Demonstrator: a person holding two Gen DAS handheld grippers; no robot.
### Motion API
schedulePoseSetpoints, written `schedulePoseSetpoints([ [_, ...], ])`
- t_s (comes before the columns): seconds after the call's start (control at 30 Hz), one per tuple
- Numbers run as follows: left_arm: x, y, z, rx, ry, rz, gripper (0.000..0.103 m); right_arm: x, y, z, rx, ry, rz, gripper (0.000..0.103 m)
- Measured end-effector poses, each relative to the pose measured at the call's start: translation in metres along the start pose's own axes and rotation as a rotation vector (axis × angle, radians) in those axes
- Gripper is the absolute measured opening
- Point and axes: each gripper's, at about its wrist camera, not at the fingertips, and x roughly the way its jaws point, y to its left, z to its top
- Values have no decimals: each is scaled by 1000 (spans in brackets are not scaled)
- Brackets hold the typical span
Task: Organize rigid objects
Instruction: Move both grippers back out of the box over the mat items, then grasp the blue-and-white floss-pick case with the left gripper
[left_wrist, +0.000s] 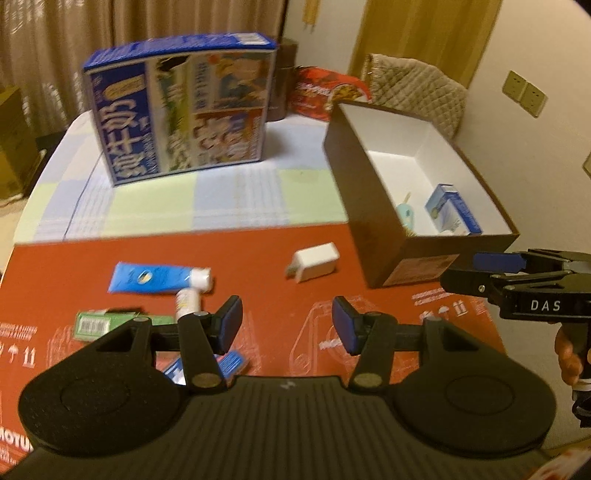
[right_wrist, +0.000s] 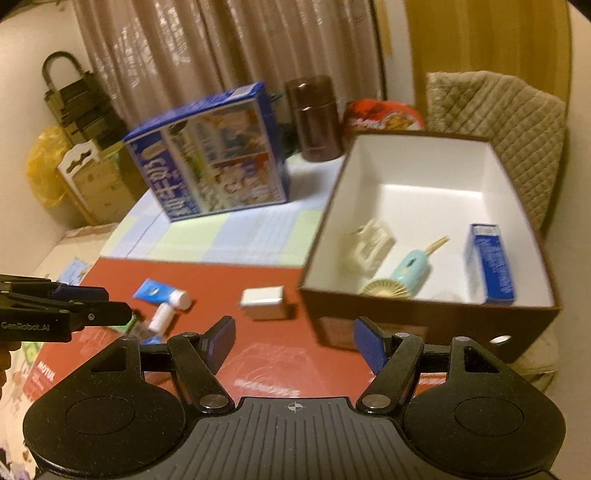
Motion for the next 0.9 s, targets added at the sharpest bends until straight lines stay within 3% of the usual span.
schedulePoseSetpoints([
  [0.33,-2,40,-37,-59,41,61,49,36,34,-16,-51,69,56,68],
  [0.67,25,62,-58,-50,69,79,50,68,44,-28,-56,105,62,68],
  [0.9,53,77,-62,-7,77,70,59,81,38,-29,-33,132,45,68],
])
